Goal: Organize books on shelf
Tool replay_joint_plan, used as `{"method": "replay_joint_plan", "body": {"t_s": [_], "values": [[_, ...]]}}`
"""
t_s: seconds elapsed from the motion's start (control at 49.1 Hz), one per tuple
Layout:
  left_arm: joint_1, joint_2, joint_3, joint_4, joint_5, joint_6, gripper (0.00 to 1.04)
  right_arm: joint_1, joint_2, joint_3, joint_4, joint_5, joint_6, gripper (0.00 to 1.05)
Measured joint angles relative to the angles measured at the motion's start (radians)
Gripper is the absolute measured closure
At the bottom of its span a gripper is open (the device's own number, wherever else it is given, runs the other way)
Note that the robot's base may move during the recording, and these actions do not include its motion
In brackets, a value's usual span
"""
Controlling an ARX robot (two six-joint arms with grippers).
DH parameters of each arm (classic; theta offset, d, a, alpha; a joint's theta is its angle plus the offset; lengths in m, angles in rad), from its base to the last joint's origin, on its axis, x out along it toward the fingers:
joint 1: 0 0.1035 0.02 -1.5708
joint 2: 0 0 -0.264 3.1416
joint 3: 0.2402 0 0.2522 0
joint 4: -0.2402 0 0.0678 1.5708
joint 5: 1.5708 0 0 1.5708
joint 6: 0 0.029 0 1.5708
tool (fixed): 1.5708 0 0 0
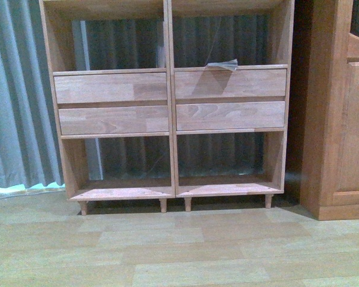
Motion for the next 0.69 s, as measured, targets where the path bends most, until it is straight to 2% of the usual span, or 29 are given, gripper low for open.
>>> {"method": "replay_joint_plan", "body": {"t_s": [0.692], "values": [[0.0,0.0,0.0,0.0,0.0,0.0,0.07,0.0,0.0,0.0,0.0,0.0,0.0,0.07]]}}
